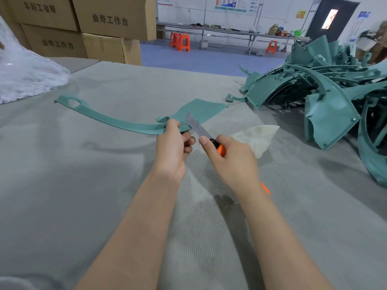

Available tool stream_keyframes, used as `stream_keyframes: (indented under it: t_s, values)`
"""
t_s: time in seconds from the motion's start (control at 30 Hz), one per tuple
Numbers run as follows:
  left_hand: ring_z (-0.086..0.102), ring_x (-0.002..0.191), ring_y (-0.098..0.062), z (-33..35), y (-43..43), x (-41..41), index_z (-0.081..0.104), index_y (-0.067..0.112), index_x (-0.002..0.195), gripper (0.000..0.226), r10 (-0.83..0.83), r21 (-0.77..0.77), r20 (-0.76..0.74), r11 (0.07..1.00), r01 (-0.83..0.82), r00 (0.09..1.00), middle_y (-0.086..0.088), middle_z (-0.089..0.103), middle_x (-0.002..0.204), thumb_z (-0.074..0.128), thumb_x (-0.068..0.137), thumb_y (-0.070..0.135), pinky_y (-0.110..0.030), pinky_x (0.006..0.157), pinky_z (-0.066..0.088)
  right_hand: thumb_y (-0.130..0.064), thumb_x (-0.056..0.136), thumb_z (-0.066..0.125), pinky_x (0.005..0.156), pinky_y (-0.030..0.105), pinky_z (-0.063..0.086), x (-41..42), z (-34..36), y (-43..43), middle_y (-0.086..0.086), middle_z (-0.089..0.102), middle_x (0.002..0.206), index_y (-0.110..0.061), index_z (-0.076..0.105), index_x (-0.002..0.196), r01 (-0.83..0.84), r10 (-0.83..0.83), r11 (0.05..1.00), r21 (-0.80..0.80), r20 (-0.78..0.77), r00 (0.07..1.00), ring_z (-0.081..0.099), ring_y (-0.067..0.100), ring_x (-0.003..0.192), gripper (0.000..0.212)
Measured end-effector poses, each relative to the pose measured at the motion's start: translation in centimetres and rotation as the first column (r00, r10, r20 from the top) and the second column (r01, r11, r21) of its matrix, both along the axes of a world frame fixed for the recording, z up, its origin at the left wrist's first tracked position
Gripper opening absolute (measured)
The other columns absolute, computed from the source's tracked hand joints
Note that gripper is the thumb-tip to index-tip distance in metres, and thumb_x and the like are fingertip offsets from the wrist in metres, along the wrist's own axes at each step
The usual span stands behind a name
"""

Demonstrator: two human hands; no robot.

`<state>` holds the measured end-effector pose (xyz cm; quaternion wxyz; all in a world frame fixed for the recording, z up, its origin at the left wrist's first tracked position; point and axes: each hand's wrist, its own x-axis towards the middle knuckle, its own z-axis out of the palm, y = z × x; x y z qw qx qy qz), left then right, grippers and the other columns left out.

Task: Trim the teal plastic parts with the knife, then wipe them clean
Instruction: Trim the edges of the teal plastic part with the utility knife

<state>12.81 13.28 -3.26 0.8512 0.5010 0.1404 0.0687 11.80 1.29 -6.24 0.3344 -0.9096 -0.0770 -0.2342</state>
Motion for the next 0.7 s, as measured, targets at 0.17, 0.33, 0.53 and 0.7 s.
stream_keyframes:
  t_s: [0.17, 0.33, 0.53, 0.7]
  values:
    - [0.037, 0.042, -0.009, 0.2, -0.1, -0.3, 0.047, 0.014, 0.08, 0.019, -0.043, -0.014, 0.023, 0.999, 0.043, 0.999, 0.008, 0.028, 0.042, 0.036, 0.095, 0.015, -0.02, 0.045, 0.025, -0.063, 0.09, 0.043, 0.05, 0.032, 0.028, 0.4, 0.2, -0.7, -0.004, 0.036, 0.046, -0.022, 0.033, 0.057, 0.077, -0.077, 0.997, -0.004, 0.026, 0.997, 0.04, 0.016, 0.05, 0.054]
    - [0.036, 0.04, -0.009, 0.2, 0.2, -0.1, 0.044, 0.016, 0.08, 0.017, -0.071, 0.074, 0.023, 0.995, 0.069, 0.997, 0.009, 0.025, 0.041, 0.036, 0.094, 0.015, -0.019, 0.045, 0.024, -0.064, 0.091, 0.041, 0.048, 0.031, 0.028, 1.0, 0.2, -2.2, -0.003, 0.04, 0.048, -0.016, 0.04, 0.059, 0.206, -0.206, 0.977, 0.052, -0.005, 0.978, 0.042, 0.015, 0.052, 0.057]
    - [0.038, 0.034, -0.007, -0.1, 1.1, 0.4, 0.045, 0.017, 0.074, 0.02, -0.041, 0.215, 0.014, 0.976, 0.037, 0.999, 0.01, 0.029, 0.035, 0.038, 0.093, 0.02, -0.023, 0.051, 0.03, -0.059, 0.095, 0.04, 0.051, 0.033, 0.03, 1.2, 0.9, -5.0, 0.003, 0.048, 0.058, -0.013, 0.044, 0.062, 0.348, -0.335, 0.934, 0.08, -0.139, 0.932, 0.046, 0.026, 0.063, 0.057]
    - [0.033, 0.032, -0.007, -0.4, 1.6, 0.4, 0.045, 0.014, 0.071, 0.018, -0.061, 0.244, 0.073, 0.969, 0.042, 0.995, 0.012, 0.033, 0.037, 0.043, 0.089, 0.018, -0.025, 0.053, 0.035, -0.061, 0.091, 0.049, 0.056, 0.032, 0.04, 0.5, 2.8, -5.7, 0.001, 0.057, 0.059, -0.01, 0.062, 0.081, 0.224, -0.005, 0.767, 0.601, -0.343, 0.939, 0.048, 0.018, 0.053, 0.053]
